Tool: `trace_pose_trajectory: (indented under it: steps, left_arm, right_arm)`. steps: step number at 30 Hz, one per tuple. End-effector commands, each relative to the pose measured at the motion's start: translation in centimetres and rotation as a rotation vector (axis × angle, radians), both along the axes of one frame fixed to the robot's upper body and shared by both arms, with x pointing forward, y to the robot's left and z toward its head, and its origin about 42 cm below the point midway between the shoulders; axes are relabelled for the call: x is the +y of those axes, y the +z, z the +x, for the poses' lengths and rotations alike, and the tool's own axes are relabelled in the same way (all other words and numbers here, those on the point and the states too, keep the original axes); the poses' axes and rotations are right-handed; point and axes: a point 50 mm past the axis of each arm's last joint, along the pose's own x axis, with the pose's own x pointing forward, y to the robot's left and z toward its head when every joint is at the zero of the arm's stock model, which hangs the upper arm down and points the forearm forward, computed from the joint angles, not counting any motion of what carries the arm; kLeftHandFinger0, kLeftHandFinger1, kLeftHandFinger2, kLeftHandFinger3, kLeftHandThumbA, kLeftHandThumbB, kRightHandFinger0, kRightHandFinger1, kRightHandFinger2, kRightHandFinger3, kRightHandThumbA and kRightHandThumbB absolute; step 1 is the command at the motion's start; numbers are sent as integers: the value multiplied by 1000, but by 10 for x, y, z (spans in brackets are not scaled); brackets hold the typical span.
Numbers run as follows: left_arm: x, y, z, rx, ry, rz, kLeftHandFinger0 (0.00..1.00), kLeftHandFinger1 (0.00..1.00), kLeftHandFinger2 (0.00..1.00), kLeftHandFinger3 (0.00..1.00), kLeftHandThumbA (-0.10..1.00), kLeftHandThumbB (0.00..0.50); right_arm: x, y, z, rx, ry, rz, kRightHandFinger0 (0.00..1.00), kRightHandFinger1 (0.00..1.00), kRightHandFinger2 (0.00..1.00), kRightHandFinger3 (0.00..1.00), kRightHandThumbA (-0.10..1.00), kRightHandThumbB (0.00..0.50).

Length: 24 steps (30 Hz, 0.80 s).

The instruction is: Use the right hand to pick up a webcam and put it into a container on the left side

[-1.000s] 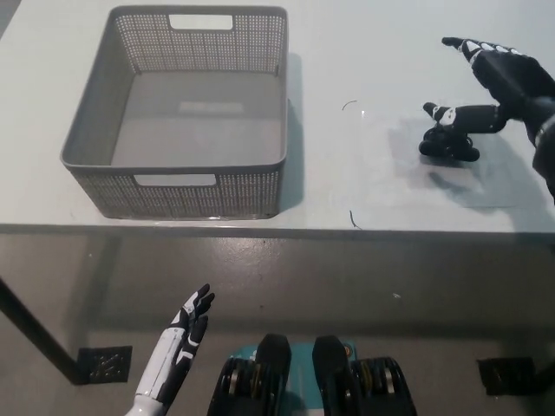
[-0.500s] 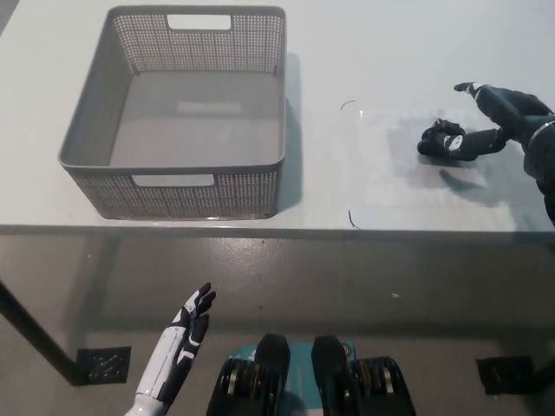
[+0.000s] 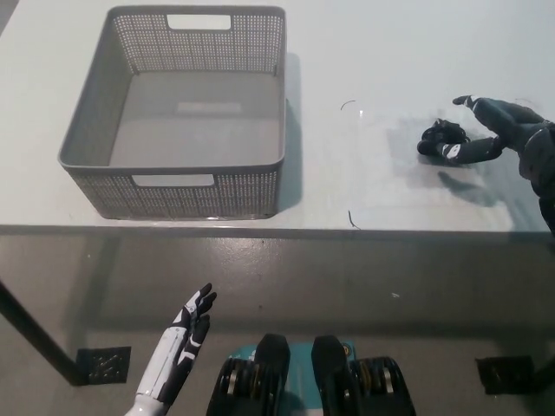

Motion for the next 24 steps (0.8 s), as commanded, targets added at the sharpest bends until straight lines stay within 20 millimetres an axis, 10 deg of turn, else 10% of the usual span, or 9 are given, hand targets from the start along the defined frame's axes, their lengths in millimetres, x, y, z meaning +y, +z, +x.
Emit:
trace_pose_trajectory:
  steps: [1,24]
  left_arm:
    - [0,12,5,-67,-34,12,1000,1000,1000,1000,1000,162]
    - [-1,18,11,-89,-59,39,1000,1000,1000,1000,1000,152]
  right_arm:
    - [12,49,13,-116,47,-8,1000,1000,1000,1000,645,500]
    - [20,57,52,-95,20,-14,1000,1000,1000,1000,673,500]
